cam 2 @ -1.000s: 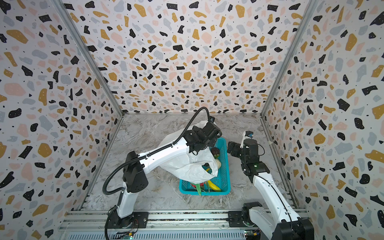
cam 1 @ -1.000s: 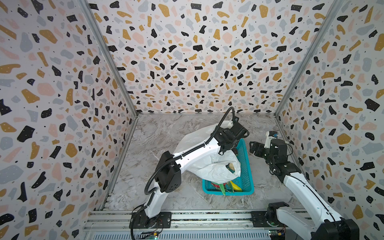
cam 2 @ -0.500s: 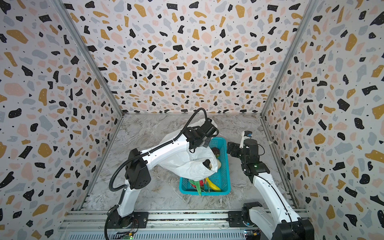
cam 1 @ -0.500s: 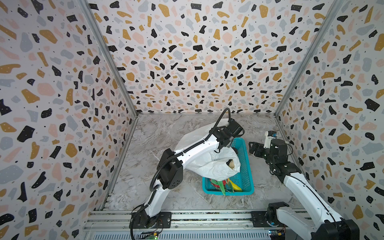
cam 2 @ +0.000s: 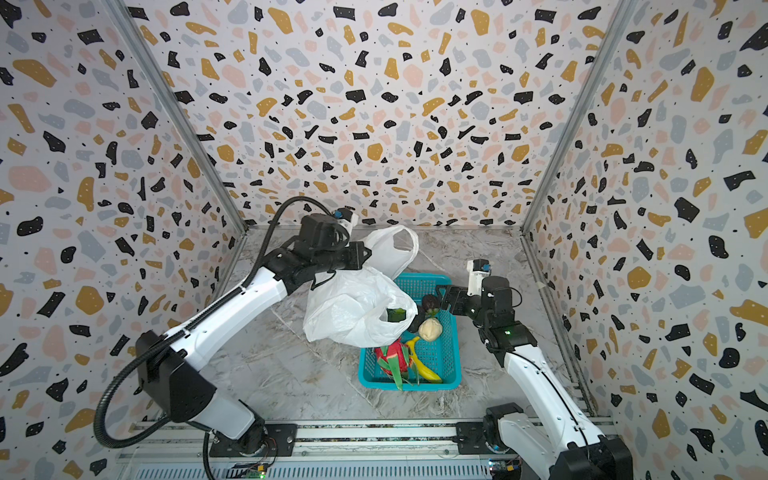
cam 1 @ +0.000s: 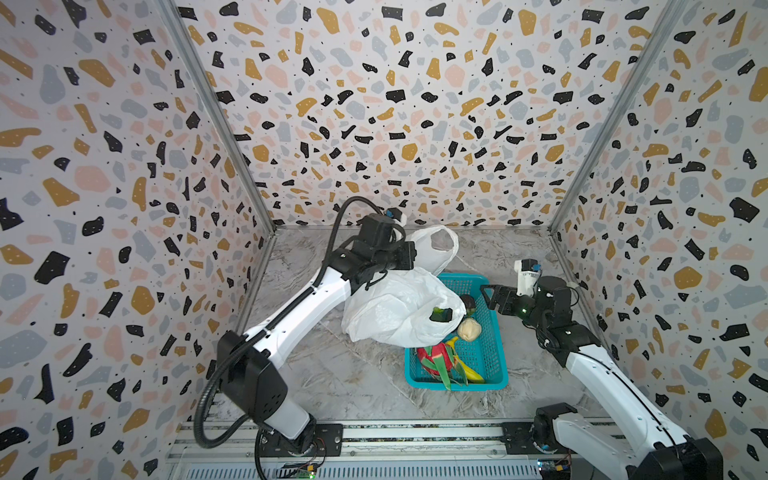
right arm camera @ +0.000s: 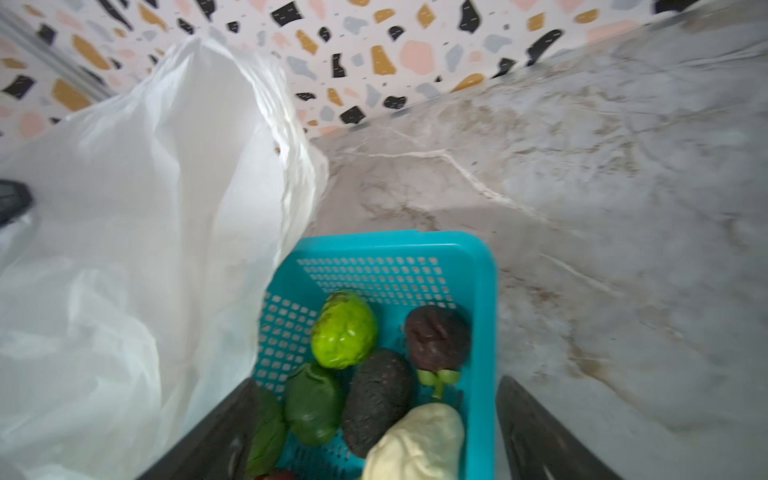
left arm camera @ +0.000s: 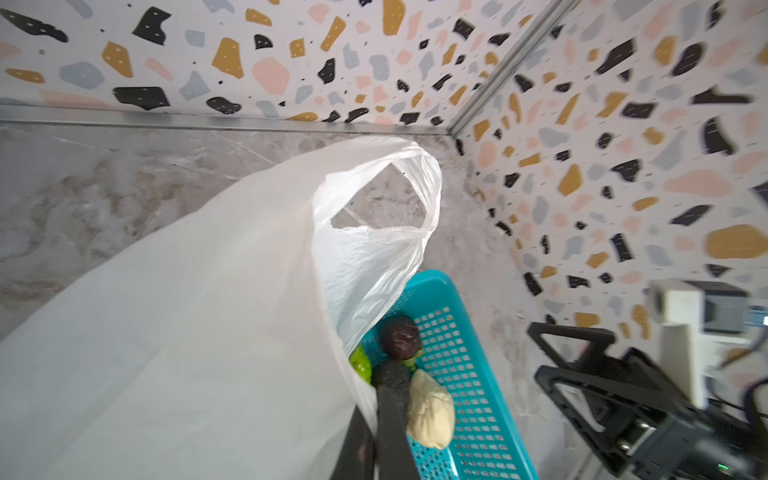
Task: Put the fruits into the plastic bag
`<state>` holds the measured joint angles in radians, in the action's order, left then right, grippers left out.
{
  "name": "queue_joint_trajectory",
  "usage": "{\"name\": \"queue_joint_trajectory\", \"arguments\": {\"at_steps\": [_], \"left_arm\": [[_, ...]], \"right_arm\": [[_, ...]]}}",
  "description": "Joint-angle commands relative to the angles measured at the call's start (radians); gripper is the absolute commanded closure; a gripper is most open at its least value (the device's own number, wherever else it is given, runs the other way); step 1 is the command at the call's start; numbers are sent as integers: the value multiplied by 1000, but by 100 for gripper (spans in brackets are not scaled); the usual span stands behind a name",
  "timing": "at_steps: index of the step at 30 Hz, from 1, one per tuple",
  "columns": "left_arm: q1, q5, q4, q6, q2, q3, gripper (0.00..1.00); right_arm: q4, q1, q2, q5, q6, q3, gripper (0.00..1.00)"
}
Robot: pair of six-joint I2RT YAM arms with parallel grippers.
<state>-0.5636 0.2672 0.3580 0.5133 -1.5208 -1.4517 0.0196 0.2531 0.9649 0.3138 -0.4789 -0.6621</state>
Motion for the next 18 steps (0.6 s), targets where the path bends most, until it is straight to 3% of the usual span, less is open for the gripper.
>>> {"name": "queue_joint_trajectory", "arguments": {"at_steps": [1,7,18], "left_arm": [[22,220,-125,38,58,81,100],[75,354,-228,97,167,199,100],[113,365,-241,165,246,197,100]], "right_arm": [[-109,70,20,106,-53,-45,10],[-218,178,130,107,-119,-80,9],[-383,248,308,6,-262,-69,10]]}}
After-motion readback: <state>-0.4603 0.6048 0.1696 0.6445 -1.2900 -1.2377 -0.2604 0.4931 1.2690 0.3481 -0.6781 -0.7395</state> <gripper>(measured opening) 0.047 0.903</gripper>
